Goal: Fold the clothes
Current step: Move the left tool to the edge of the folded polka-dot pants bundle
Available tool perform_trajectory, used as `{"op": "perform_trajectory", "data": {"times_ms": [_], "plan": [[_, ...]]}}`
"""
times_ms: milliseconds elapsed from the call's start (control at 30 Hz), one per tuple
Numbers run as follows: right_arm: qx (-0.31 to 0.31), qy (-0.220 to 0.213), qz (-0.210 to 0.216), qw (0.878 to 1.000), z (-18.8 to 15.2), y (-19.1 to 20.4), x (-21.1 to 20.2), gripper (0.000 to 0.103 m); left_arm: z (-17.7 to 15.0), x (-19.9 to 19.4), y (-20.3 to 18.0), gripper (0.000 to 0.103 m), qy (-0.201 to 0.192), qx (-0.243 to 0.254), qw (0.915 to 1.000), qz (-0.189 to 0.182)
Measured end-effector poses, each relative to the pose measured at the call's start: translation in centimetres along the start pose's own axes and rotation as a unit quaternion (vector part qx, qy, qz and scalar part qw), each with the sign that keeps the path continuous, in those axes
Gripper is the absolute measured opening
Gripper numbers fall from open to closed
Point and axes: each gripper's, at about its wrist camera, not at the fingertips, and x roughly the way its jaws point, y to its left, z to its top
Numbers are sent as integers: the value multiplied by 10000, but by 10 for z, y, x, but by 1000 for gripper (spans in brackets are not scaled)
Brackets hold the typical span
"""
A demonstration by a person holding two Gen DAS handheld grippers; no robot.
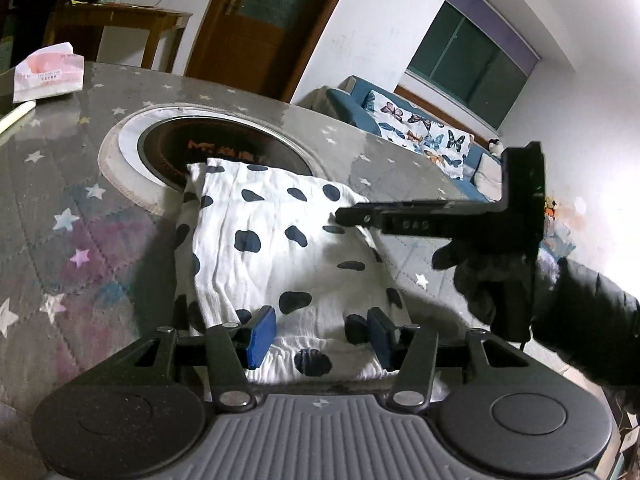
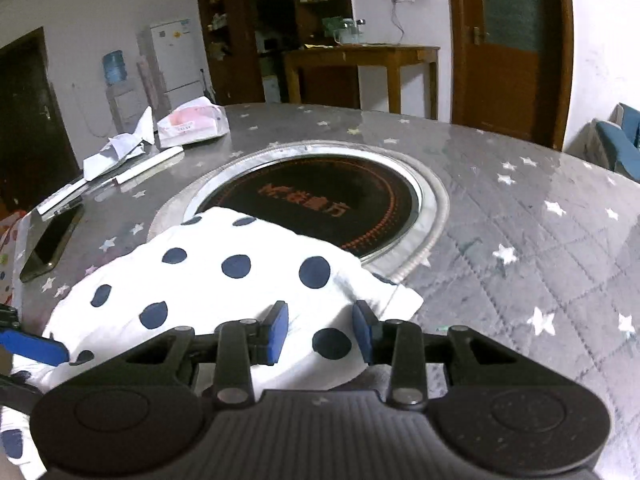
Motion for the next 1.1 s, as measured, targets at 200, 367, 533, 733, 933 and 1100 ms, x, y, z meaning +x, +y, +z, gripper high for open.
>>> {"op": "perform_trajectory", "data": {"times_ms": [200, 367, 533, 733, 933, 1100], "plan": [[-220, -146, 125, 9996, 21, 11, 0, 35, 8, -4, -5, 54, -126, 19, 9999, -78], [-169, 157, 108, 9997, 21, 9, 29, 36, 9, -1, -3, 54, -116, -46, 9999, -88], [-484, 136, 164, 9986, 28, 19, 25, 36, 5, -3, 3, 55, -38, -125, 9999, -101], [-1082, 306, 835, 9901, 47, 58, 37, 36, 7, -5, 4, 55, -117, -178, 9997, -112], [-1644, 656, 1042, 9787, 52, 88, 75, 36, 1, -3, 7, 55, -55, -168, 9998, -98], [-1426, 659, 1069, 9818, 62, 84, 85, 36, 0, -3, 6, 55, -37, -176, 9998, -94]]}}
